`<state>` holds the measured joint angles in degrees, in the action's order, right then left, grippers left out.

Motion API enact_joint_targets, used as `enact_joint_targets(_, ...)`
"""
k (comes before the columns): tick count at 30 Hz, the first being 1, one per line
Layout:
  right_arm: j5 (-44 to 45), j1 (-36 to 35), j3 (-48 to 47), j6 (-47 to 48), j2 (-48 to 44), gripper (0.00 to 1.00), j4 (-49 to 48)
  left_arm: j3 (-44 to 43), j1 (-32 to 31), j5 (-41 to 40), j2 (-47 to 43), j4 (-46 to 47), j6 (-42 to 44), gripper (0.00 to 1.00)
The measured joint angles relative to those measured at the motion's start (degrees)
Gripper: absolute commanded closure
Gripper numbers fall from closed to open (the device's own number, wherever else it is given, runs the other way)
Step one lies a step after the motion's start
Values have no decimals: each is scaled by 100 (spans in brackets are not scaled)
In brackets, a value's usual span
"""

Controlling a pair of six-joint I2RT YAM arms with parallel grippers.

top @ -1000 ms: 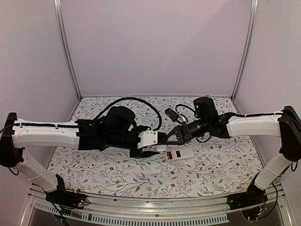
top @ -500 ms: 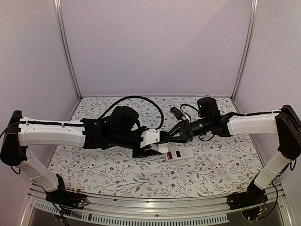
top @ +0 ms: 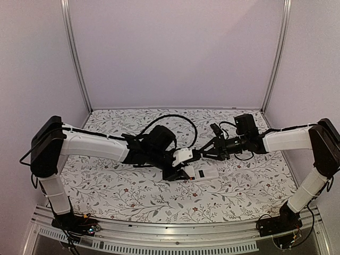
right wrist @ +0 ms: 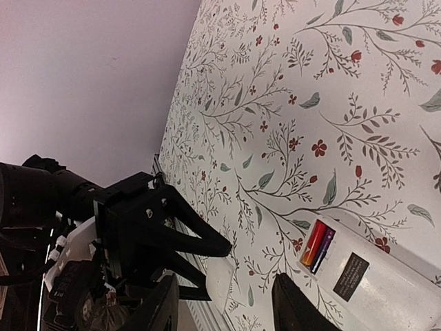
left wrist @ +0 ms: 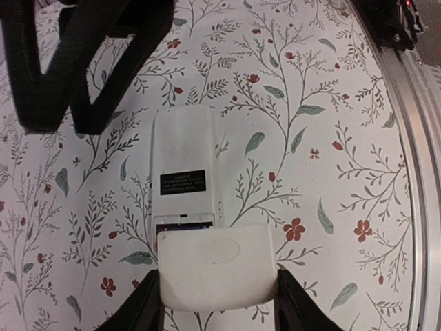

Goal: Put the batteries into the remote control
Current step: Load the battery cover onto the remote control without the battery cover.

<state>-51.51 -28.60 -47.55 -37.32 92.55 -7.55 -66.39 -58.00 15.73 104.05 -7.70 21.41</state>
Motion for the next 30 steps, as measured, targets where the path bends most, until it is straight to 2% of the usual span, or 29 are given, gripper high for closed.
enact_joint_targets(10, -13, 0, 31, 31, 404, 62, 7, -321, 186, 170, 688, 11, -164, 67)
enact_joint_targets(21, -98, 0, 33, -33, 772, 77, -81, -396, 332, 267, 1051, 13, -162, 65)
enact_joint_targets(30, -238, -28, 33, -260, 1078, 83, -278, -463, 343, 315, 1226, 72, -162, 63)
